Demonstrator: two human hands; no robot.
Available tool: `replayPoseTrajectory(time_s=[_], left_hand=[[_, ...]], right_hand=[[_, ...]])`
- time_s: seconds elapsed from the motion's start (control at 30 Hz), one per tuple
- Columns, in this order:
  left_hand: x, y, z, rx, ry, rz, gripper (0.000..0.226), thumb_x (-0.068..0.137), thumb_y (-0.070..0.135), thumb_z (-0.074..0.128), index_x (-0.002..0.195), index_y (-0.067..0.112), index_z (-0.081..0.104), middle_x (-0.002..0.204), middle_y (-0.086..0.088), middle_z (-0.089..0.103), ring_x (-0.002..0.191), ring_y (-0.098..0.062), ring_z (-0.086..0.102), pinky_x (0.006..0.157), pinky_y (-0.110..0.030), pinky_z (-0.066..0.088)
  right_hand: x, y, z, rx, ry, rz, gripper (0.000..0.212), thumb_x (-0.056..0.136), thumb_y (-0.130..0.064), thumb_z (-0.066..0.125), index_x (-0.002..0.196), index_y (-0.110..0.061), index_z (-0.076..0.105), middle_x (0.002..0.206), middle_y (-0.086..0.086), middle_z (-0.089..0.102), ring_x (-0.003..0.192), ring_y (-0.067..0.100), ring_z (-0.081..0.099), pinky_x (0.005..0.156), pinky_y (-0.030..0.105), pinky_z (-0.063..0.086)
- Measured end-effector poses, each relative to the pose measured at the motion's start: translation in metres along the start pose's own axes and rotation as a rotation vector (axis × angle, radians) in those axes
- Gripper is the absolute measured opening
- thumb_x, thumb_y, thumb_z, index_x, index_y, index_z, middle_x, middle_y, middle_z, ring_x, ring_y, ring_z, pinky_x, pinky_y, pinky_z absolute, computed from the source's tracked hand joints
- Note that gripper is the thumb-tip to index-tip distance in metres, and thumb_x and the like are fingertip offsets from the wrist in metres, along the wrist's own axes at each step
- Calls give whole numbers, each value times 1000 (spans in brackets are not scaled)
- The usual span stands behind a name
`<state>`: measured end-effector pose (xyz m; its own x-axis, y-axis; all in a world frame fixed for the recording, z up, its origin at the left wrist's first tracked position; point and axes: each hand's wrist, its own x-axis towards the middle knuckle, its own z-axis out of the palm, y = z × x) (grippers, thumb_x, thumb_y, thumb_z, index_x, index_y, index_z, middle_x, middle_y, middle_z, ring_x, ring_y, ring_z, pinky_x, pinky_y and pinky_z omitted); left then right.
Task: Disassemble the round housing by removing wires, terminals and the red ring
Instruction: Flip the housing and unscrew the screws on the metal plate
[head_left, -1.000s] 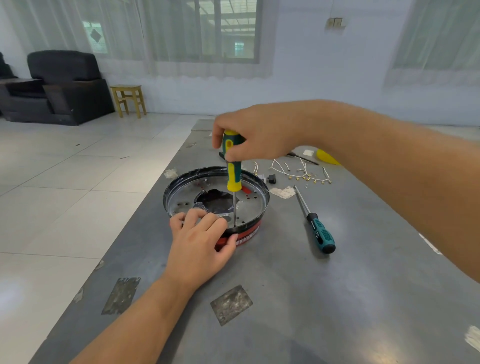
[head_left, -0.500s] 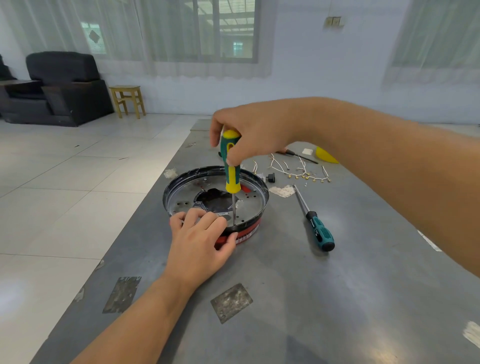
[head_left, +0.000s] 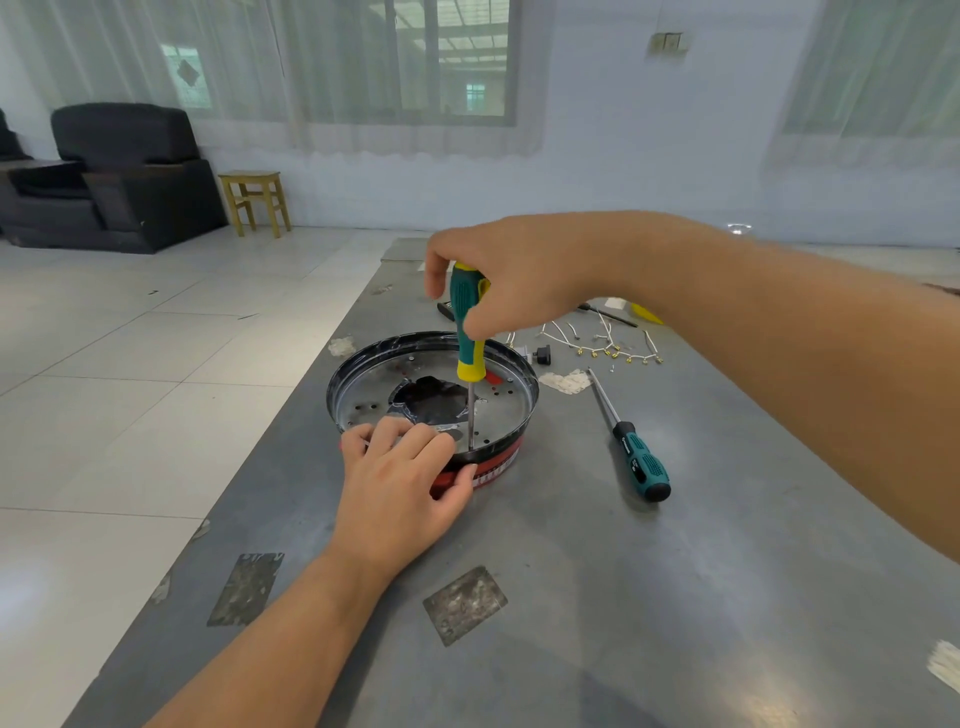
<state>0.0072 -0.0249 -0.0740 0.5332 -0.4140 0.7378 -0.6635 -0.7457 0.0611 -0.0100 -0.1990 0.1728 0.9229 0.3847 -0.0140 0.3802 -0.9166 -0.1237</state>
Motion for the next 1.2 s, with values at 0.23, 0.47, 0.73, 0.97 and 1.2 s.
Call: replayPoseTrajectory(time_s=[0.23, 0.47, 0.73, 0.97, 1.2], left_hand=[[0, 0, 1, -14, 16, -2, 26, 92, 47, 61, 84, 23, 68, 85, 11, 65, 94, -23, 59, 88, -45, 38], [-1, 0, -1, -45, 18, -14, 24, 92, 48, 62, 89, 26, 69, 87, 13, 65, 93, -20, 60, 89, -43, 36], [7, 13, -14, -106, -95, -197, 30, 90, 60, 66, 102, 37, 80, 89, 19, 69, 91, -15, 60, 89, -37, 33], [15, 16, -17, -183, -170, -308, 27, 87, 61, 70, 105, 44, 80, 92, 22, 66, 97, -10, 51, 91, -30, 22], [16, 18, -19, -196, -168, -334, 26, 87, 60, 71, 106, 45, 79, 90, 21, 65, 93, -9, 47, 90, -30, 22]], right_hand=[[5, 4, 10, -253, 225, -9, 30, 101, -54, 45, 89, -28, 54, 76, -6, 55, 67, 12, 53, 55, 29, 34], [2, 14, 8, -182, 177, 75, 37, 96, -66, 45, 100, -32, 59, 77, -10, 62, 66, 4, 65, 56, 26, 39], [-7, 15, 10, 121, 85, -47, 23, 87, -34, 64, 109, -40, 59, 91, -15, 63, 73, -5, 57, 62, 23, 42], [-3, 16, 15, -35, 239, -69, 17, 97, -40, 54, 113, -37, 59, 71, -12, 59, 59, -1, 53, 53, 17, 38], [0, 17, 12, -187, 295, 24, 39, 97, -66, 45, 98, -32, 65, 70, -9, 59, 63, 9, 57, 54, 26, 35]])
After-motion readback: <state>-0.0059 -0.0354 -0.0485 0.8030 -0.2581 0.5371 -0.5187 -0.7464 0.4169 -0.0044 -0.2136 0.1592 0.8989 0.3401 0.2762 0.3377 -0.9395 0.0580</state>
